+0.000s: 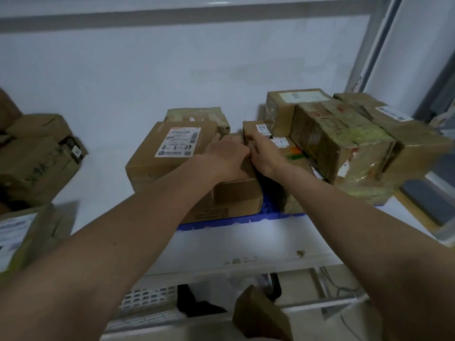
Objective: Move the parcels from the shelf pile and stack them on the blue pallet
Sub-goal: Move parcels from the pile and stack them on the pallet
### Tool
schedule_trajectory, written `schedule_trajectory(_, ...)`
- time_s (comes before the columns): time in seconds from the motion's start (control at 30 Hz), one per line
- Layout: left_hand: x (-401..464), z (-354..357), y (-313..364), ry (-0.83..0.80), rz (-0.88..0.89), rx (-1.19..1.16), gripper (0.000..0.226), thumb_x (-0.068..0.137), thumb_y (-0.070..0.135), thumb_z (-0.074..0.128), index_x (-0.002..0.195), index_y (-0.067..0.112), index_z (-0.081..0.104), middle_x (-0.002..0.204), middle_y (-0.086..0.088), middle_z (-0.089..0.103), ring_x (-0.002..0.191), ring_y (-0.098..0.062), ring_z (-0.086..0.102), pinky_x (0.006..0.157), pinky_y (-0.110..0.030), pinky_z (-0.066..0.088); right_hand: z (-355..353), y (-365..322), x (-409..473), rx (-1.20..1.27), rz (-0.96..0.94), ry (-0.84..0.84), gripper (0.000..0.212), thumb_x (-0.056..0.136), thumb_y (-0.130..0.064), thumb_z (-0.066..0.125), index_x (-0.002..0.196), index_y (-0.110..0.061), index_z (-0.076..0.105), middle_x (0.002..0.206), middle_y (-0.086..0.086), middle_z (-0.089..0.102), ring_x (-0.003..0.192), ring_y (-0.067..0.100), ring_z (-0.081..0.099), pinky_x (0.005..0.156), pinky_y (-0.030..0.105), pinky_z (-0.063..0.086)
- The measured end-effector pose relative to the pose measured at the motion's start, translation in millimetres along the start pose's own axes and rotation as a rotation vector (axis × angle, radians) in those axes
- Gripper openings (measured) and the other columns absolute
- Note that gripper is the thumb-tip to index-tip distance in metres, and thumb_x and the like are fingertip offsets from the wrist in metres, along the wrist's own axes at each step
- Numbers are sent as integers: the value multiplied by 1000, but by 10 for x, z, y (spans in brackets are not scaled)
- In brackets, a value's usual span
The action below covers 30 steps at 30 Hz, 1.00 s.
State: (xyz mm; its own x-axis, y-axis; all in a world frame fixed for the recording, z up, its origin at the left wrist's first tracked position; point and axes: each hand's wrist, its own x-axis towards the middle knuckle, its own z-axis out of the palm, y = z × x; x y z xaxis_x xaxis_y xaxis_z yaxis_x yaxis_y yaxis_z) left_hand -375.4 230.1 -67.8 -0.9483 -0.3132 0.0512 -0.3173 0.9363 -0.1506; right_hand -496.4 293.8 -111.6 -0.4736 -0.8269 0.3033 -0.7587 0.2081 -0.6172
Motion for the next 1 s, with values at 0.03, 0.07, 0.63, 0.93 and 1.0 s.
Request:
schedule_trajectory(0.03, 16, -18, -30, 1, -21, -11, 58, 79, 56, 62, 125, 22, 55, 132, -4, 49, 125, -26, 42, 109, -50, 29, -11, -3, 32, -9, 13, -15, 30, 100, -19, 36, 124, -10, 50, 119, 12, 59, 107, 26, 54, 80, 28, 35)
schedule_trajectory(0.07, 35, -34, -61, 1, -42, -14, 58, 79, 55, 63, 125, 23, 54, 130, -4, 50, 123, -27, 43, 106, -49, 32, -30, -4, 70, -12, 25, -29, 32, 99, -20, 37, 128, -10, 47, 123, 13, 57, 111, 28, 53, 82, 28, 35)
schedule_trajectory(0.63, -455, -288, -923, -84, -912, -264, 91, 81, 71, 49, 145, 11, 24, 143, -18, 38, 129, -38, 40, 104, -50, 37, 193, -608, 333, 208, 154, -328, 38, 102, -29, 36, 130, -5, 44, 123, 11, 55, 110, 26, 54, 91, 39, 45)
schedule_trajectory(0.93, -636, -168, -847, -91, -843, -261, 70, 87, 71, 38, 129, 16, 51, 117, -8, 62, 103, -27, 59, 76, -34, 42, 194, -750, 279, 117, 288, -379, 62, 99, -43, 38, 145, -5, 20, 140, 15, 46, 115, 31, 54, 87, 41, 51)
schedule_trajectory(1.0, -638, -150, -836, -99, -834, -272, 69, 88, 70, 36, 131, 16, 50, 120, -10, 61, 105, -28, 59, 79, -36, 43, 161, -766, 257, 116, 309, -404, 62, 99, -42, 39, 144, -6, 18, 139, 15, 44, 99, 31, 60, 65, 37, 58)
